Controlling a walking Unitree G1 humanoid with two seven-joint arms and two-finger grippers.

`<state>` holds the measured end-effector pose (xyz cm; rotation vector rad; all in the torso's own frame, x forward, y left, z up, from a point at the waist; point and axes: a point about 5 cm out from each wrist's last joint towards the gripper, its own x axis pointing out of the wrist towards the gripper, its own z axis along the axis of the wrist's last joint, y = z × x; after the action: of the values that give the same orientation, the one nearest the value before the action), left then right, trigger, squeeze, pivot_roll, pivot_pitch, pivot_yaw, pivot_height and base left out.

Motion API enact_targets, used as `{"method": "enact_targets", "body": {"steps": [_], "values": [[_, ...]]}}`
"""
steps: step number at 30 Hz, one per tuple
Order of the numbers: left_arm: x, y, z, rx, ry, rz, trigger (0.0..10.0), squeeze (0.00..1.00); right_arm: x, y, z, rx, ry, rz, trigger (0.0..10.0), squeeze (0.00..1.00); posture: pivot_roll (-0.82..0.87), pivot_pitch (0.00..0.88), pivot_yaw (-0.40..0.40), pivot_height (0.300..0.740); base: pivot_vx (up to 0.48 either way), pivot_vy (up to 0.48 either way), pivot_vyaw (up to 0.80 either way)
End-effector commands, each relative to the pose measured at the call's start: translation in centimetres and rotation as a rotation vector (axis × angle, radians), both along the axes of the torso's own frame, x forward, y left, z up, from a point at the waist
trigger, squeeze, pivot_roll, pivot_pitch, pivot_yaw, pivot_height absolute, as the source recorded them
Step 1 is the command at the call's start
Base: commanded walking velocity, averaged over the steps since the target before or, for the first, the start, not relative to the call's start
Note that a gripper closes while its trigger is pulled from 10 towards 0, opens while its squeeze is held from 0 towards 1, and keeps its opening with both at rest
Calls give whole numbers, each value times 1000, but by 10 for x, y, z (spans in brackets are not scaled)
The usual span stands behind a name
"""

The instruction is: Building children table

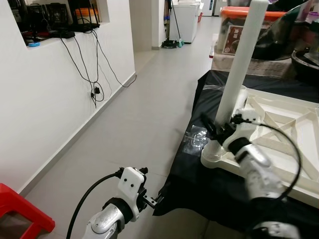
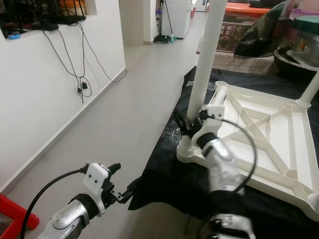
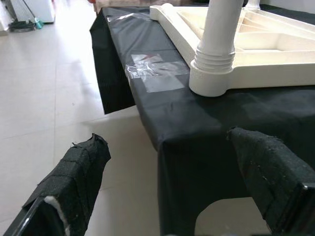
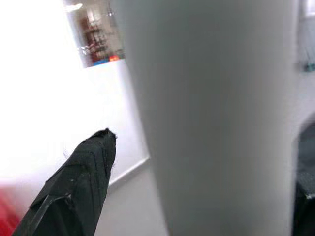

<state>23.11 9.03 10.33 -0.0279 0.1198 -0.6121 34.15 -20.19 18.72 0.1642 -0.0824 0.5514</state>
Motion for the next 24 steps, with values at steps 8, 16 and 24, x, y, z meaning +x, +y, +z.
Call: {"method": "enact_targets", "body": {"steps": [8,16,24], "values": [[-1,1,-5,11,17,0,10000,0,0,28,1,-97,69,538,10000,0,102,0,-21,740,0,0,0],[-2,0,-5,8,19,1,10000,0,4,37,11,-94,52,674,10000,0,102,0,-19,740,0,0,0],[-2,0,-6,8,22,-3,10000,0,1,40,7,-125,54,769,0,0,104,0,-22,740,0,0,0]]}}
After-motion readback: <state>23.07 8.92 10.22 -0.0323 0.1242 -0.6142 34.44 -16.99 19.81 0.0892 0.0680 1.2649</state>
